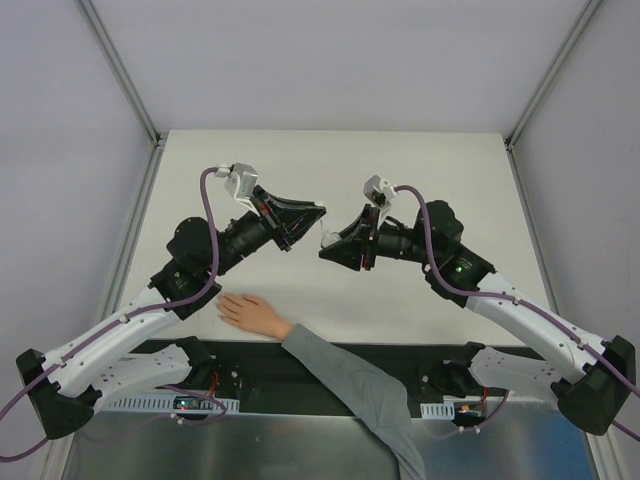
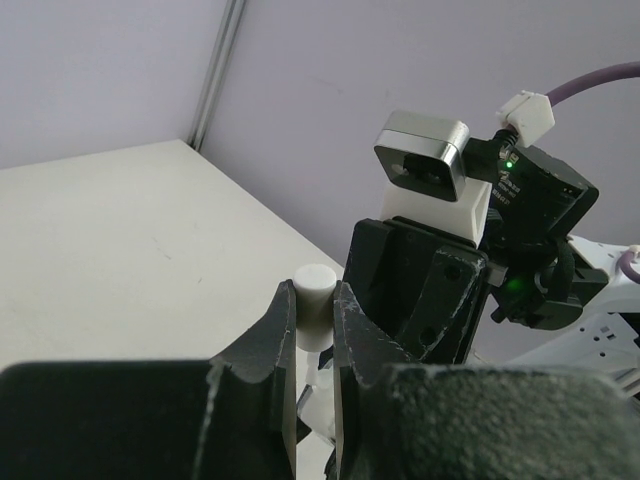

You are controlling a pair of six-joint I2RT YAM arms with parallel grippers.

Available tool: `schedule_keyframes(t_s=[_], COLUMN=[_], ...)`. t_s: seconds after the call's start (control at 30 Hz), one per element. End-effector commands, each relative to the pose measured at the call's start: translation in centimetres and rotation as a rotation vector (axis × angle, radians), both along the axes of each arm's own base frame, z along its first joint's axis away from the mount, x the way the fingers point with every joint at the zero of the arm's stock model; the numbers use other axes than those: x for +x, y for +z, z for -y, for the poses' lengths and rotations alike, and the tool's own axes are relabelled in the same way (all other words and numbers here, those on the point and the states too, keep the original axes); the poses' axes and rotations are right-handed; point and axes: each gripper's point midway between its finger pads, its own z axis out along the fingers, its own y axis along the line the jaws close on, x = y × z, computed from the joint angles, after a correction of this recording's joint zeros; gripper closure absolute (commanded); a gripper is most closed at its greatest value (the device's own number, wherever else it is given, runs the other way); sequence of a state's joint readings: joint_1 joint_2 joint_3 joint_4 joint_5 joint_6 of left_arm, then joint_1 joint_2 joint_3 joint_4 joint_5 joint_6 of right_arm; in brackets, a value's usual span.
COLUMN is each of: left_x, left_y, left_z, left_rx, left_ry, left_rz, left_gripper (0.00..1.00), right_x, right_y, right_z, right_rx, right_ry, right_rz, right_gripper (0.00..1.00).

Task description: Paint the nails

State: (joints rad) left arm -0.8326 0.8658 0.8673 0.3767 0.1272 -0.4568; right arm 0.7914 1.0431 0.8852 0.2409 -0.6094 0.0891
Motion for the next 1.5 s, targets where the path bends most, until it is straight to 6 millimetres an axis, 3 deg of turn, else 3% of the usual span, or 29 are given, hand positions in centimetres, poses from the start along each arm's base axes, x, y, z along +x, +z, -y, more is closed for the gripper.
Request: schedule_keyframes(t_s=[0.0,0.77,1.47], left_x=[-0.6,-0.7,-1.3], left_y=[2.3,1.9,3.4], left_z=[-0.2,0.6,-0.3], left_rx=[-0.073,-0.099,-0.146], left_ry=[-0.004,-0.035,-0.028], left_rz=[0.054,0.01,0.024], left_gripper=[1.0,1.0,1.0], right_x=[-0.5,-0.1,-0.1], right_y=[2.5,3.5,3.6], right_z=[0.5,0.7,0.6], right_rx=[0.078,0.104,0.109], right_ry=[0.003,-0.027,-0.018], right_rz=[0.067,0.082,0.078], right_gripper=[1.0,1.0,1.0])
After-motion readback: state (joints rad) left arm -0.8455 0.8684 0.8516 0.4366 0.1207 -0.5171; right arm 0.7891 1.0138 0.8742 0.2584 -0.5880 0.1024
